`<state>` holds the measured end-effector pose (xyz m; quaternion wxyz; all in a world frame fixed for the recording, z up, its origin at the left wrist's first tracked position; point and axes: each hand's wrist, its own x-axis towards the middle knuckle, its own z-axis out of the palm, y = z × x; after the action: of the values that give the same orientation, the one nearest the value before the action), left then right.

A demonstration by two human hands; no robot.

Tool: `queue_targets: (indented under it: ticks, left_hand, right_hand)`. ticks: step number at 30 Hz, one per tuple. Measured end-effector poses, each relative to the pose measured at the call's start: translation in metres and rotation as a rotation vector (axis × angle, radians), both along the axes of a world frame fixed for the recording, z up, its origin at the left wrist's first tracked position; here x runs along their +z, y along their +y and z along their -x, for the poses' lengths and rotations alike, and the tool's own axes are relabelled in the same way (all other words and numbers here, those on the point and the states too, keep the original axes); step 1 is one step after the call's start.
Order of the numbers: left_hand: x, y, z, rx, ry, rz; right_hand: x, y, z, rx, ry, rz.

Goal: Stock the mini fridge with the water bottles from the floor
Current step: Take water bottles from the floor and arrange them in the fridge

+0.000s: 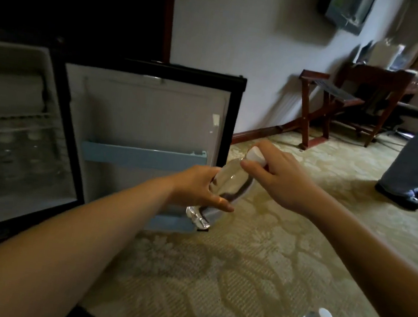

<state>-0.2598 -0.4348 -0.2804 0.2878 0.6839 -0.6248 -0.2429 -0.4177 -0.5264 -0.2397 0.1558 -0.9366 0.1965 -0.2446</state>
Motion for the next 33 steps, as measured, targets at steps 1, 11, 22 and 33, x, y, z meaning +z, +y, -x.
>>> queue_targets:
  ticks: [1, 11, 22, 33]
  left_hand:
    - [0.008, 0.008, -0.008, 0.004, -0.013, 0.005]
    - [0.038, 0.098, -0.092, 0.237, -0.013, 0.16]
    - [0.031, 0.184, -0.175, 0.653, -0.054, 0.565]
    - [0.02, 0.222, -0.264, 0.811, -0.047, 0.557]
  right_hand:
    - [0.006, 0.005, -0.009, 0.014, -0.026, 0.019]
    - [0.052, 0.071, -0.115, 0.191, -0.175, 0.108]
    - [0.08, 0.145, -0.24, 0.292, -0.317, 0.008]
    - [0.063, 0.178, -0.34, 0.346, -0.347, -0.287]
